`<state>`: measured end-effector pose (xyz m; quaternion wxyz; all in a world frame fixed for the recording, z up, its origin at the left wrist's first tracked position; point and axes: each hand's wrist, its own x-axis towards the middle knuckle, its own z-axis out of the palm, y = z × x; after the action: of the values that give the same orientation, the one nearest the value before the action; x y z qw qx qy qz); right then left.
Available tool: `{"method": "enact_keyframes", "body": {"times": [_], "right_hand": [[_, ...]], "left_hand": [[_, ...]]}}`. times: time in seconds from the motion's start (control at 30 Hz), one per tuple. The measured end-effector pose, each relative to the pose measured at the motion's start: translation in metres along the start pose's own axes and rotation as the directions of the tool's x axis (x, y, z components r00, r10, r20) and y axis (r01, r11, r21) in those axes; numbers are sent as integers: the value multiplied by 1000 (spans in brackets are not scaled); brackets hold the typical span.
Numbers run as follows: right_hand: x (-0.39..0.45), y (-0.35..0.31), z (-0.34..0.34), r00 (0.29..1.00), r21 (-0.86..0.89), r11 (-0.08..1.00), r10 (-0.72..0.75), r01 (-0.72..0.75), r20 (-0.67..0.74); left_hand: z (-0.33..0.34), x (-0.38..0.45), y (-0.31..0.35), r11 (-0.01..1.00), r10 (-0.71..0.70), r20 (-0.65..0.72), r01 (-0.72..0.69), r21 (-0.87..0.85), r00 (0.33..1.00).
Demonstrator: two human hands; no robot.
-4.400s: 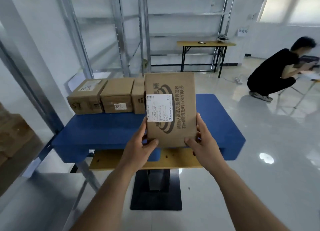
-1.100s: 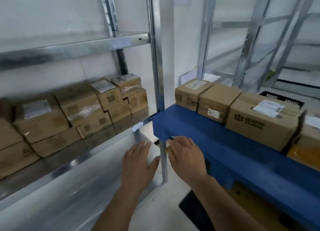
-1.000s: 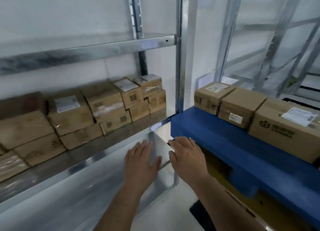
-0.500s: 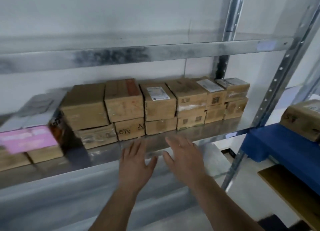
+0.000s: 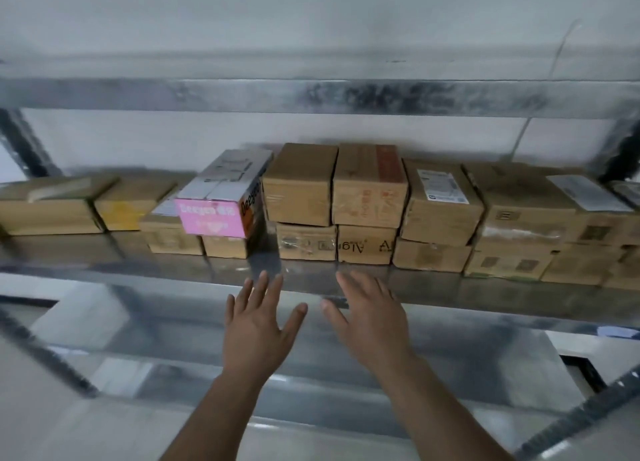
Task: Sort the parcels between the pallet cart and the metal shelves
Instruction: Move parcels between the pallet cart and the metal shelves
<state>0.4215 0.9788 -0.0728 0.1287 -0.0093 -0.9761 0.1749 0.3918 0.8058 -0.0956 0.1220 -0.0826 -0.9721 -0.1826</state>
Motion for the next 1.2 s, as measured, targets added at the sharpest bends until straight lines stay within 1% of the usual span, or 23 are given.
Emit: {"method": "enact_keyframes", "body": {"times": [0.13, 0.23, 0.43, 0.53, 0.67, 0.77, 0.87, 0.93, 1.03, 1.13, 1.2], "right_hand": [[11, -16, 12, 1000, 16, 1000, -17, 17, 11], [28, -30, 15, 1000, 4, 1000, -21, 21, 19], [87, -72, 27, 1000, -12, 1000, 9, -9, -9], [121, -100, 36, 998, 55, 997, 59, -58, -20], [168, -134, 45, 989, 180, 973, 143, -145, 26], [198, -156, 49, 982, 232, 954, 187, -190, 35], [223, -169, 55, 970, 238, 940, 235, -244, 65], [234, -174, 59, 957, 233, 929, 273, -289, 99], [244, -177, 66, 925, 274, 885, 344, -377, 159], [244, -174, 71, 894, 406, 798, 369, -445, 253], [238, -172, 72, 897, 444, 782, 347, -438, 275]], "left_hand": [[-3, 6, -15, 999, -31, 25, 31, 30, 999], [-6, 16, -28, 999, -37, 30, 37, 10, 999], [-35, 78, -79, 998, -15, -51, 12, -65, 999], [-55, 113, -108, 989, 7, -81, -19, -146, 997], [-74, 163, -142, 979, 22, -91, -40, -198, 996], [-77, 201, -162, 965, 11, -38, -20, -263, 999], [-75, 232, -173, 953, 24, 73, -1, -303, 997], [-73, 244, -176, 952, 33, 118, 4, -305, 992], [-70, 251, -180, 926, 16, 173, 50, -375, 985], [-69, 251, -185, 841, -16, 245, 146, -521, 969], [-72, 248, -189, 753, -15, 312, 216, -622, 950]]}}
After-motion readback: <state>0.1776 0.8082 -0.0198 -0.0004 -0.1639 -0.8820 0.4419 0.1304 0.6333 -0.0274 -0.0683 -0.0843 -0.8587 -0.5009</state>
